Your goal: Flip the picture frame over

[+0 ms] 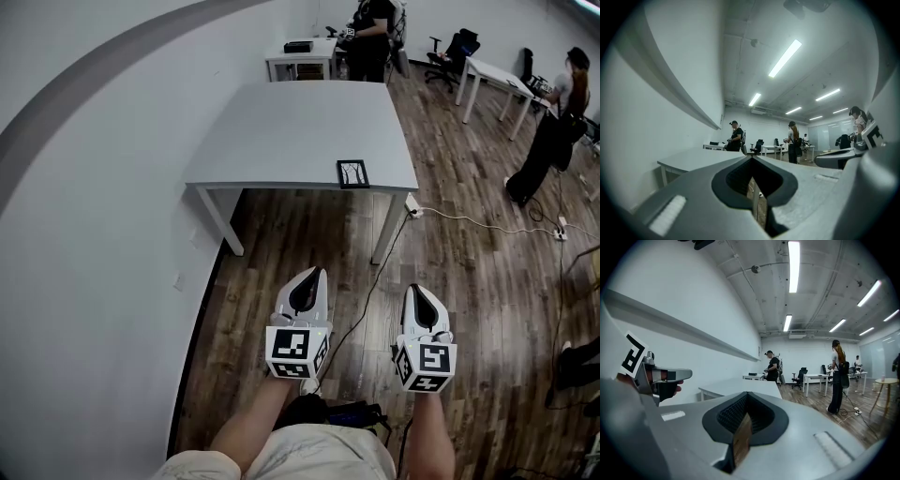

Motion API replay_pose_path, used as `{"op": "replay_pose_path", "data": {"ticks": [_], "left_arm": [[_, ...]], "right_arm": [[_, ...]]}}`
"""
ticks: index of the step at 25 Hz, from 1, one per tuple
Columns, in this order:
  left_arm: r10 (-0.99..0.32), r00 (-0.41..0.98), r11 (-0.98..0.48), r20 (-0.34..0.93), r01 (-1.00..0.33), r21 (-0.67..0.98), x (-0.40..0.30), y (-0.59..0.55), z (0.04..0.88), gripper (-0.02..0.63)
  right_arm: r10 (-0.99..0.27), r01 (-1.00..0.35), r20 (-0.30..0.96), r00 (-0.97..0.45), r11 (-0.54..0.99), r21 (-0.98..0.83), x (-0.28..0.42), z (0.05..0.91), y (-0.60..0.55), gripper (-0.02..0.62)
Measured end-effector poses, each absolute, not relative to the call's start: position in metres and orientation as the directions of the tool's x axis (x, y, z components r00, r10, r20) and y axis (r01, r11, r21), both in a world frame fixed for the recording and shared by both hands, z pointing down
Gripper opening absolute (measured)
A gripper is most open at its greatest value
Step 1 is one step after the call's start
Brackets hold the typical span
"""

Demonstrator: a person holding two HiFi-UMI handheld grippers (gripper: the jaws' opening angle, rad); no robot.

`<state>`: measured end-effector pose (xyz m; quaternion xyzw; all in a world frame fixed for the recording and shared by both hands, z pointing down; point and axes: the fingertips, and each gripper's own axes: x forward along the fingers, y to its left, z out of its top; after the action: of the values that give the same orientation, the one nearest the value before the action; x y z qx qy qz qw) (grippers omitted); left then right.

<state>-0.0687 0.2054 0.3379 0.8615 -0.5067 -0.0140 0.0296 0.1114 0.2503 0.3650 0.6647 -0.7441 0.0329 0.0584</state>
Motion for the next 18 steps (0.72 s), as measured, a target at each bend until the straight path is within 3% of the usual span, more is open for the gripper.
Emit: {"op": "replay_pose_path", "data": {"ticks": [18], "left_arm": [[-0.845, 0.535, -0.533, -0.014, -0.839, 0.107, -0.119, 0.101, 0.339, 0.0]], "right_arm": [[-0.992, -0.991, 0.113, -0.049, 0.063, 0.118, 0.056, 0.34, 0.153, 0.025]]}}
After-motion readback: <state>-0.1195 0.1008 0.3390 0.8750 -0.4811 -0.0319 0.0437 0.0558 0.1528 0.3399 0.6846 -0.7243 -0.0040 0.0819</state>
